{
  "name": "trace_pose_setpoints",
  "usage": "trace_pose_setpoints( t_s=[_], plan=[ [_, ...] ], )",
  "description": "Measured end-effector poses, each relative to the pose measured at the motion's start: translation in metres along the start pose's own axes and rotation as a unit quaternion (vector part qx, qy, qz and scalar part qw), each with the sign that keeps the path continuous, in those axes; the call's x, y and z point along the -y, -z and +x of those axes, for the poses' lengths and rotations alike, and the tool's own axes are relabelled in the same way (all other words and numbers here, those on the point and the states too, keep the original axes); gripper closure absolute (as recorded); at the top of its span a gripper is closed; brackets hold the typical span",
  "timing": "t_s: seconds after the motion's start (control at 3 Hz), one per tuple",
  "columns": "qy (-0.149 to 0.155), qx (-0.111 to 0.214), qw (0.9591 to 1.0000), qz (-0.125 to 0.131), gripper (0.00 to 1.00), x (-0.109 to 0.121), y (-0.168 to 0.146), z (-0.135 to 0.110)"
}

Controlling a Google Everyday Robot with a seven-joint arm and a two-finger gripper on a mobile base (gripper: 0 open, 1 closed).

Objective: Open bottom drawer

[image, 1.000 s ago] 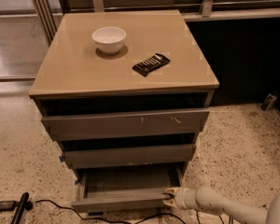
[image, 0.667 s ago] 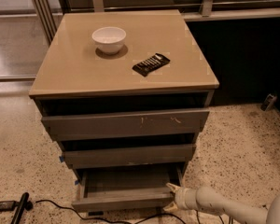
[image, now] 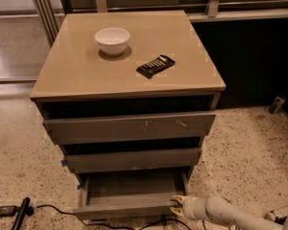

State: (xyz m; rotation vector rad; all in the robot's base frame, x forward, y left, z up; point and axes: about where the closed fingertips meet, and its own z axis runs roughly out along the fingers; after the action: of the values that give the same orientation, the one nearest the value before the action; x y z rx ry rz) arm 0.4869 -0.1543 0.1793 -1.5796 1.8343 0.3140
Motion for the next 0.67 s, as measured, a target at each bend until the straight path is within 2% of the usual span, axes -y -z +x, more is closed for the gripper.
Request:
trace_pose_setpoints(
  t_s=[0.33, 0.67],
  plan=[
    [-0.003, 0.018, 0.9998, 0.006, 0.97, -0.0282, 0.0215, 0.0053],
    [-0.003, 0.018, 0.9998, 0.006, 1.0, -0.0296, 0.0254, 0.0021]
  ],
)
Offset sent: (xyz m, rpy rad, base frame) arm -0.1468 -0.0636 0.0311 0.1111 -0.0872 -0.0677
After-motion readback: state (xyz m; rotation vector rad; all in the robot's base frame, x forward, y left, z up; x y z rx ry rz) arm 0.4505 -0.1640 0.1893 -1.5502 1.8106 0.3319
